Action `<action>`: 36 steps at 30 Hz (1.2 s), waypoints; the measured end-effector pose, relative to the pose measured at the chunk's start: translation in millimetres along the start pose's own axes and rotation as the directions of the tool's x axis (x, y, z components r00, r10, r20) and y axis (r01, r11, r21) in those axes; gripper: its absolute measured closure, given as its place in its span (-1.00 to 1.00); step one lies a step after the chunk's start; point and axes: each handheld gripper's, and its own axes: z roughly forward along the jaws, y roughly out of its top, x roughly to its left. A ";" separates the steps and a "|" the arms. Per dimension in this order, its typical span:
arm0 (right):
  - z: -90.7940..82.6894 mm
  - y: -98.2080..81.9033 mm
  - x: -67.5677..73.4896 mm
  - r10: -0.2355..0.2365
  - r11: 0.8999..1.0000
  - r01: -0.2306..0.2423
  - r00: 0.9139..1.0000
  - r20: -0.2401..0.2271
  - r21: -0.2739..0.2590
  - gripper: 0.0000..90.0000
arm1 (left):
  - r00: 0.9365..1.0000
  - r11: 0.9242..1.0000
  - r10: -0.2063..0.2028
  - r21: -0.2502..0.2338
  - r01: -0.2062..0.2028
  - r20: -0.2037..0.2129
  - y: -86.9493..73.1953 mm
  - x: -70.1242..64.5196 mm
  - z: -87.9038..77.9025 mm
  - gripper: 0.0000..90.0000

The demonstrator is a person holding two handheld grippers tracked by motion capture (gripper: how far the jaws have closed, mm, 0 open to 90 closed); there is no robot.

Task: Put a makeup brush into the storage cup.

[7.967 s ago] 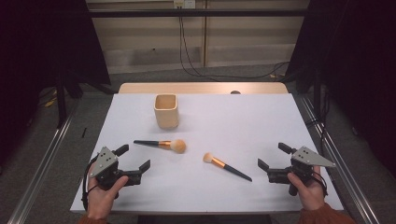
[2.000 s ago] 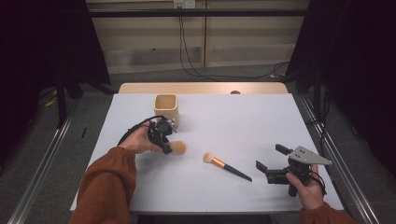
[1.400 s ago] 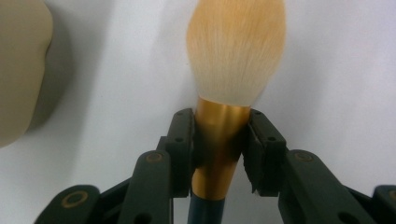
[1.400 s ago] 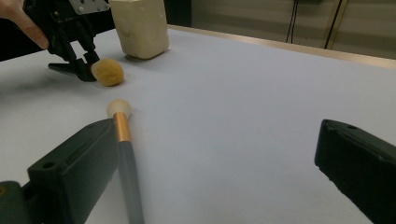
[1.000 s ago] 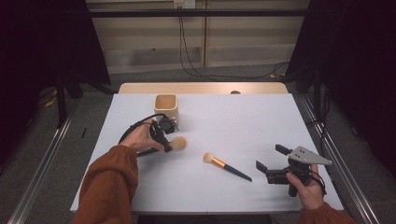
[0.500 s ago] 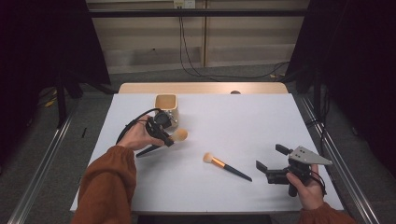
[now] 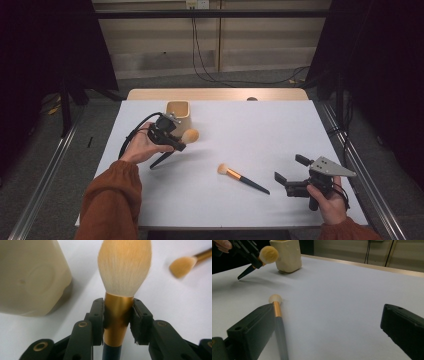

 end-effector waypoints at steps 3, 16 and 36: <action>-0.1 0.1 -0.2 0.003 1.000 -0.003 1.000 0.004 -0.001 -1.00 | 1.000 0.999 -0.012 -0.034 0.012 0.000 -2.4 0.4 -4.0 0.48; 0.0 0.0 -0.3 0.002 1.000 -0.002 1.000 0.004 0.001 -1.00 | 0.997 0.971 -0.072 -0.231 0.062 -0.035 -16.1 2.7 -16.8 0.48; -0.2 0.2 -0.5 0.004 1.000 -0.004 1.000 0.010 -0.004 -1.00 | 0.988 0.885 -0.143 -0.454 0.101 -0.058 -25.3 -5.4 -33.3 0.47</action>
